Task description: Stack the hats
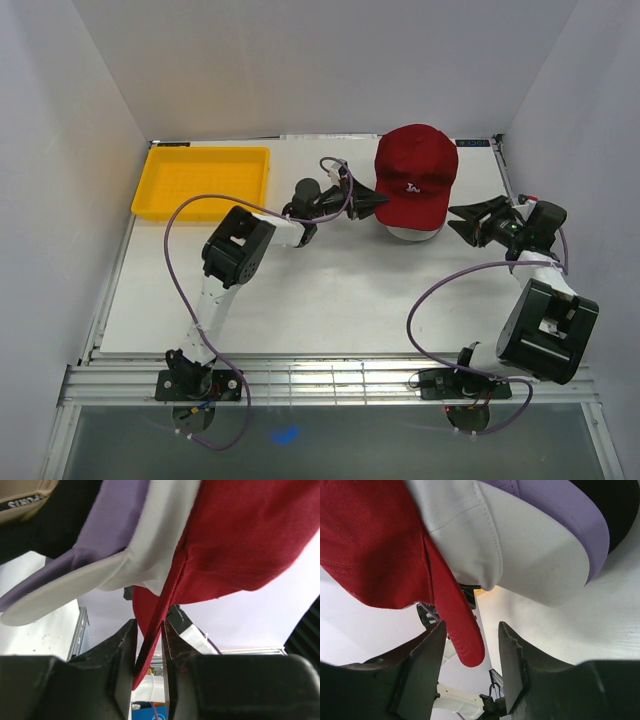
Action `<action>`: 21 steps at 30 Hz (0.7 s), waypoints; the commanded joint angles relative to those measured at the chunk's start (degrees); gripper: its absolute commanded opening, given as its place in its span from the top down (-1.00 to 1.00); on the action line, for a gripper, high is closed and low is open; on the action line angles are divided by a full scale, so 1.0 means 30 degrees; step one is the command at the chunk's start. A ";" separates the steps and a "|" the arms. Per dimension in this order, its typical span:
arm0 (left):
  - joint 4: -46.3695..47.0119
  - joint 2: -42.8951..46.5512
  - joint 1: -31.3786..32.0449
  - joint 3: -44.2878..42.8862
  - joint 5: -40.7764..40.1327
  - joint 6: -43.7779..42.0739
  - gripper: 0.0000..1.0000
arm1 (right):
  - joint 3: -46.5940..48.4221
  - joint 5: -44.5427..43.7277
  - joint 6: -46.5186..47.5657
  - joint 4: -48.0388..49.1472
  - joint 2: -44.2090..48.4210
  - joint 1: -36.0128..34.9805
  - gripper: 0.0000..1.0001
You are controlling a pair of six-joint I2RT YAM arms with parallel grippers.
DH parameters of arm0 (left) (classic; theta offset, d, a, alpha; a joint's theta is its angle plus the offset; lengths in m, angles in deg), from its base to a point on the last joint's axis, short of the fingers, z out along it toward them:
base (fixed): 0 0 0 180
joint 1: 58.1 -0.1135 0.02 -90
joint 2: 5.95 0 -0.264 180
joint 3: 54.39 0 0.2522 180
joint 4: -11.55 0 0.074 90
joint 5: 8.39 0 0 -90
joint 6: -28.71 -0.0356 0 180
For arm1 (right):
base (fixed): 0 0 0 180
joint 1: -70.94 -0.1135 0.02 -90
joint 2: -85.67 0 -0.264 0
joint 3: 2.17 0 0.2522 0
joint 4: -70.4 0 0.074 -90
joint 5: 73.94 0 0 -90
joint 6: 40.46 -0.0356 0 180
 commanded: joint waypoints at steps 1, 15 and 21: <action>-0.1316 0.0983 -0.0126 -0.0405 0.0562 -0.0652 0.26 | 0.0763 -0.0393 0.0752 -0.0568 0.0896 -0.0072 -0.09; -0.3072 0.1509 -0.0068 0.0004 0.0942 -0.2086 0.17 | 0.0412 -0.2442 0.2831 -0.2970 0.2977 -0.1273 -0.36; -0.4304 0.1481 -0.0009 -0.0433 0.1382 -0.2820 0.20 | -0.0057 -0.2795 0.3300 -0.3117 0.2948 -0.1390 -0.37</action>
